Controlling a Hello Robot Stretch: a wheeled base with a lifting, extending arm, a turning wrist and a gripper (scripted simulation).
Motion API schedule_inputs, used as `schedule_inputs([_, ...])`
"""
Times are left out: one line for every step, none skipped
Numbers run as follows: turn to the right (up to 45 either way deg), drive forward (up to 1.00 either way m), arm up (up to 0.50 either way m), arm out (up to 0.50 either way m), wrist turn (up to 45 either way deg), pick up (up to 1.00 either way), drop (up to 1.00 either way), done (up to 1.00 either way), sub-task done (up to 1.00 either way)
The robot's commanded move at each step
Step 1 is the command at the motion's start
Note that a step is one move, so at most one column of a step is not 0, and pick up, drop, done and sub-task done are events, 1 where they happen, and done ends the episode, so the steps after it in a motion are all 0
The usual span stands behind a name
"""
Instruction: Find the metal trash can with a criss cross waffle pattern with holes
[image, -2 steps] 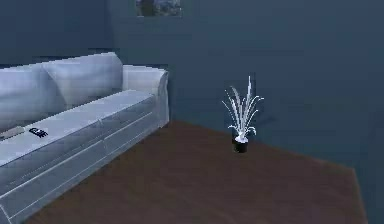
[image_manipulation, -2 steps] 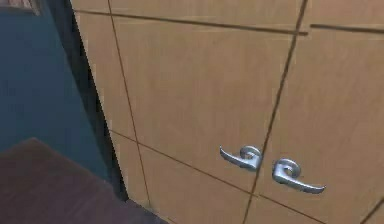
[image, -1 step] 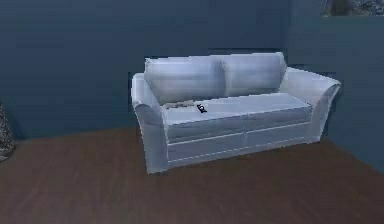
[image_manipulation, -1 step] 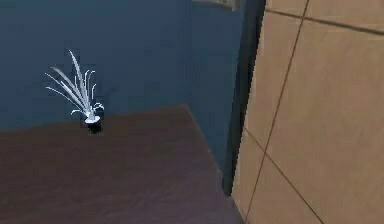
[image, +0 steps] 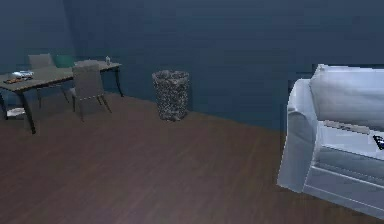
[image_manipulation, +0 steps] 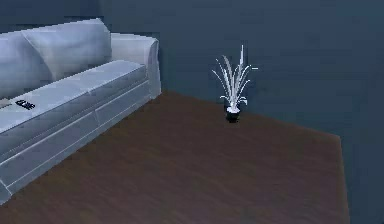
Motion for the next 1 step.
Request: schedule_inputs([-3.0, 0.00, 0.00, 0.00, 0.0, 0.00, 0.00, 0.00, 0.00])
